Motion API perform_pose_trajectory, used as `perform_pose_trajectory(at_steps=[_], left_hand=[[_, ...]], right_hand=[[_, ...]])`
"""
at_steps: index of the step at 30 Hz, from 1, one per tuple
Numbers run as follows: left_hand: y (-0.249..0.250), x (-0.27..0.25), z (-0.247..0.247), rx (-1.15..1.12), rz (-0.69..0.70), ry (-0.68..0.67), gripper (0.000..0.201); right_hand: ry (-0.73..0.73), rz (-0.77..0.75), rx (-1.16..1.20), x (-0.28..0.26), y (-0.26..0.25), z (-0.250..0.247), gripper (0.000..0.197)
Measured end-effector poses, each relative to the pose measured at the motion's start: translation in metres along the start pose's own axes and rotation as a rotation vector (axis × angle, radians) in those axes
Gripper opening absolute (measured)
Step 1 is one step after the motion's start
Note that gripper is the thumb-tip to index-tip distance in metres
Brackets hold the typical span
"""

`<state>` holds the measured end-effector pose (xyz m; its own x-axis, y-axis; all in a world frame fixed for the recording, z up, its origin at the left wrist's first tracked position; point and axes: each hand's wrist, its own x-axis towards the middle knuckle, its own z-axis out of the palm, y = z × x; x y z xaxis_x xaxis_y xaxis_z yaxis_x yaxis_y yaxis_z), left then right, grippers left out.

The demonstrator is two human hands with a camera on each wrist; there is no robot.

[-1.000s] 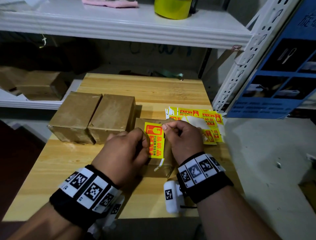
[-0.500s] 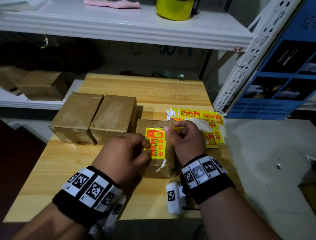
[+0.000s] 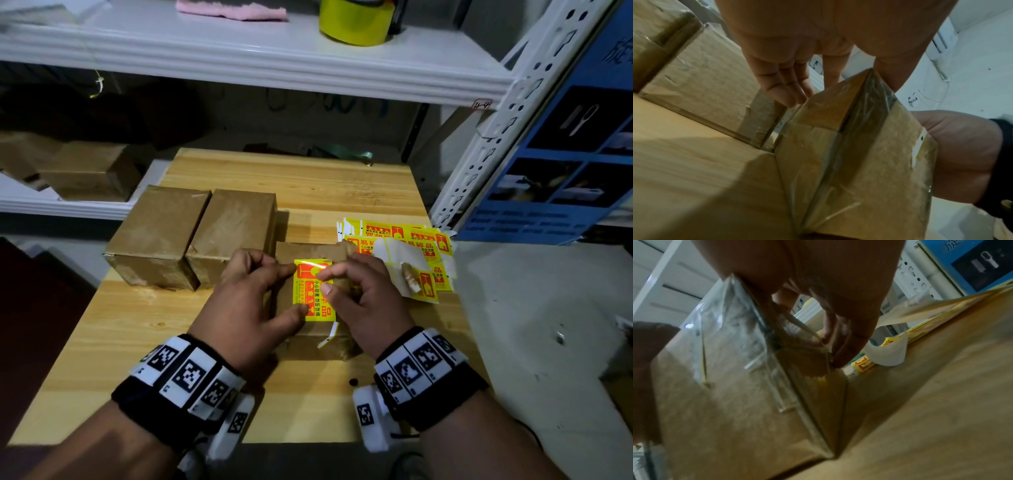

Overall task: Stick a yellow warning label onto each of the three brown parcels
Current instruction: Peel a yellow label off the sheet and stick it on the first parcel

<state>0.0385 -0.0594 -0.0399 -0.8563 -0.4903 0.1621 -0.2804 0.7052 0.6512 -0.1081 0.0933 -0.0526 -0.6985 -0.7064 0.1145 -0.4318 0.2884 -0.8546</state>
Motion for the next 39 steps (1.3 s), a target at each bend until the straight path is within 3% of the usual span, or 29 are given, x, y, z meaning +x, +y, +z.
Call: perform_pose_trajectory(at_steps=[9,20,24,30,34,39], left_hand=[[0.004,0.000,-0.001,-0.004,-0.020,-0.047,0.073],[0.002,0.000,0.001,0.103,-0.009,-0.086,0.081],[0.004,0.000,0.001,0.118,-0.013,-0.106,0.085],[0.002,0.001,0.001,0.114,-0.012,-0.102,0.083],[0.005,0.002,0.000,0.115,-0.029,-0.121,0.085],[0.009,0.001,-0.003,0.095,-0.036,-0.122,0.084]], right_hand=[[-0.050,0.083,-0.023,0.001,0.001,-0.002,0.048],[-0.200,0.052,-0.057,-0.008,0.005,-0.007,0.083],[-0.224,0.084,-0.030,-0.008,0.005,-0.009,0.084],[-0.212,0.073,-0.021,-0.007,0.006,-0.007,0.061],[-0.215,0.061,-0.036,-0.006,0.010,-0.005,0.062],[-0.160,0.028,0.123,-0.003,0.014,-0.002,0.049]])
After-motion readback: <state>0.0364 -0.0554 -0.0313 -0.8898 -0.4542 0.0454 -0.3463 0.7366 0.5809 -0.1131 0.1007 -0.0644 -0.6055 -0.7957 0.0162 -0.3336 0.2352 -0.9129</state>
